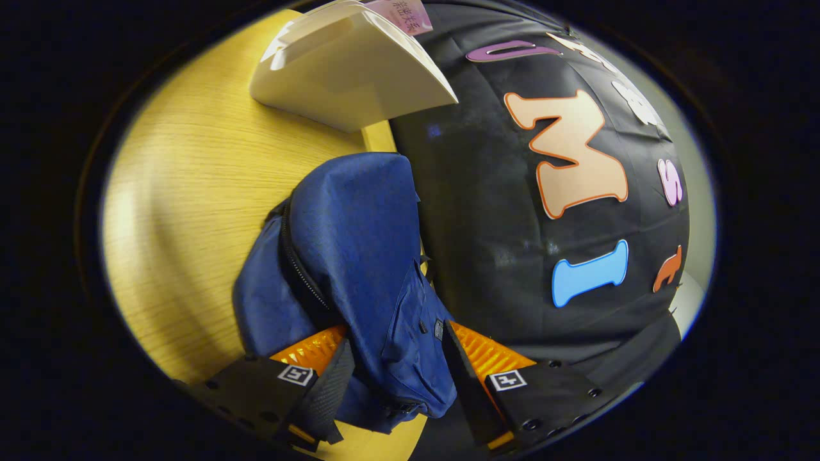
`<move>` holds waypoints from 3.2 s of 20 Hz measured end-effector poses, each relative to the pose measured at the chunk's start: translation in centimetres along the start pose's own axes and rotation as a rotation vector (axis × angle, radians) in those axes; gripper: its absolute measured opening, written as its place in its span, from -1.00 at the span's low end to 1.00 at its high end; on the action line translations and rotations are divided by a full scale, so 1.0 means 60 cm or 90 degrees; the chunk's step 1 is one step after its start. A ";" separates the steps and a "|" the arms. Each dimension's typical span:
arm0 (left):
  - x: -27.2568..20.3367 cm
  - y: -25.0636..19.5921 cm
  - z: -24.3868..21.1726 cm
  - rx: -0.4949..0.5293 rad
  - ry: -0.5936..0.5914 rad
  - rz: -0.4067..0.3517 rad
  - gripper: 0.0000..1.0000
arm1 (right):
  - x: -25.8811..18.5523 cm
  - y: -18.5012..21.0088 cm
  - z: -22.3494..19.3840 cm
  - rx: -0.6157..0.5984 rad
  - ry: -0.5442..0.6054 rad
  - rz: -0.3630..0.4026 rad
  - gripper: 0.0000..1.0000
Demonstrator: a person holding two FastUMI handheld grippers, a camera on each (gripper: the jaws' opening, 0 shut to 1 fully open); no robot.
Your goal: Open the schoolbag, grab two books from the bookshelf and put them into the schoolbag.
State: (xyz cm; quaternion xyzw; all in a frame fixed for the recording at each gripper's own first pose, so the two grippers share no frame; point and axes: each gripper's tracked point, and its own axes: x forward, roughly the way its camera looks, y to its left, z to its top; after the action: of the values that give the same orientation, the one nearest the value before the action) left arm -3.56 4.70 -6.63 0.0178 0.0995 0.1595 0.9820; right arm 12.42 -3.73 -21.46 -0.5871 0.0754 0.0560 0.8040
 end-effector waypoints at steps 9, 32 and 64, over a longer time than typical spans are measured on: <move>0.003 0.020 -0.006 -0.012 0.011 0.016 0.90 | 0.064 0.031 0.002 0.039 0.052 -0.002 -0.25; 0.159 0.095 -0.022 -0.023 0.134 0.007 0.90 | 0.045 -0.157 -0.009 0.229 0.070 -0.112 -0.89; 0.287 0.029 0.050 0.095 0.453 -0.173 0.57 | 0.040 -0.171 -0.029 0.255 0.074 -0.086 -0.87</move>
State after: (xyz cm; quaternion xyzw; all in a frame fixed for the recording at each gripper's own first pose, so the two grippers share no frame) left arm 12.51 11.78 -6.83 0.0196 0.4465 0.0164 0.8944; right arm 16.52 -8.52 -12.86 -0.4217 0.0919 -0.0483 0.9008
